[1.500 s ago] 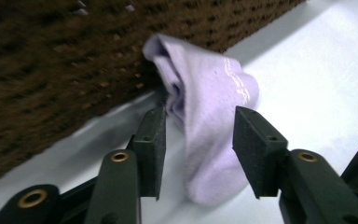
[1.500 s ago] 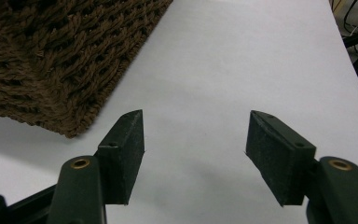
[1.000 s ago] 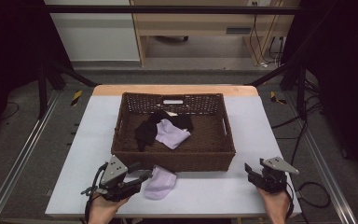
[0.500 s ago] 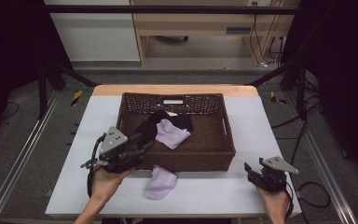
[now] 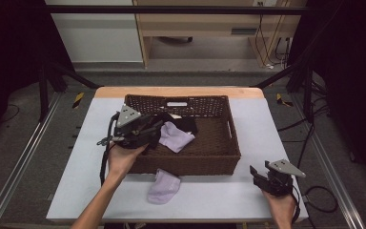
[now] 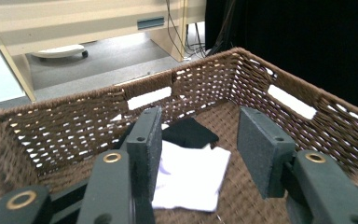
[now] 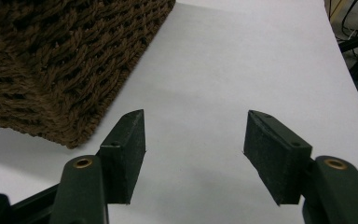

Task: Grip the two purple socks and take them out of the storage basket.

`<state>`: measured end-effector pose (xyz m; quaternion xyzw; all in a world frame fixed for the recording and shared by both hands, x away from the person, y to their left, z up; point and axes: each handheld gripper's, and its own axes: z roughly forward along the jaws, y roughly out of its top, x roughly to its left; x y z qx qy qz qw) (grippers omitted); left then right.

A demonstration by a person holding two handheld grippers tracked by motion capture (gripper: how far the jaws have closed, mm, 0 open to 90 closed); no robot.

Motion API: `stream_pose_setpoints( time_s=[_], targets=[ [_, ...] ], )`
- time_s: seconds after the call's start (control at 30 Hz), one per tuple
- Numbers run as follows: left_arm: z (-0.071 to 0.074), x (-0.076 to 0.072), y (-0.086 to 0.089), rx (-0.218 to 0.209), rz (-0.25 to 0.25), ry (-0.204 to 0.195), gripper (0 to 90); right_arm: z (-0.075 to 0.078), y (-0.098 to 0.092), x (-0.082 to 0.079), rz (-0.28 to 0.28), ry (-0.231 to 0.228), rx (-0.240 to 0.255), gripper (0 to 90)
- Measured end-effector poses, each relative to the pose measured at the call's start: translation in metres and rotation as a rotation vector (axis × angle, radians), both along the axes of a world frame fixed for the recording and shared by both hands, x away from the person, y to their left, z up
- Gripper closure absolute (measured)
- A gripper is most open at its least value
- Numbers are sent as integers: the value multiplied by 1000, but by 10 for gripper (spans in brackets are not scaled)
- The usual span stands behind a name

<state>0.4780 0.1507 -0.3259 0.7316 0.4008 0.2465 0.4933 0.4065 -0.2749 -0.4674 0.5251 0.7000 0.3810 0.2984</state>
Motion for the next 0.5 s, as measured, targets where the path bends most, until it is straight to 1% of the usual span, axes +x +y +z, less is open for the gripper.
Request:
stream_pose_setpoints(
  time_s=[0.03, 0.07, 0.1, 0.13, 0.17, 0.2, 0.27, 0.47, 0.5],
  targets=[
    [-1, 10, -5, 5, 13, 10, 500, 0, 0, 0, -1, 2, 0, 387],
    [-1, 10, -5, 5, 13, 10, 500, 0, 0, 0, -1, 2, 0, 387],
    [-2, 16, -9, 10, 20, 14, 500, 0, 0, 0, -1, 2, 1, 387],
    [-2, 20, -11, 18, 24, 17, 500, 0, 0, 0, -1, 1, 0, 387],
    [-3, 23, -13, 22, 27, 16, 500, 0, 0, 0, -2, 0, -1, 387],
    [-3, 23, -13, 22, 27, 16, 501, 0, 0, 0, -2, -1, -1, 387],
    [-3, 32, -18, 43, 36, 14, 500, 0, -1, 0, 0, -1, 1, 387],
    [-8, 52, -29, 52, 53, -3, 499, 0, -1, 0, 0, 0, 4, 388],
    [-9, 55, -31, 54, 56, 0, 499, 0, -1, 0, -1, 1, 9, 388]
  ],
)
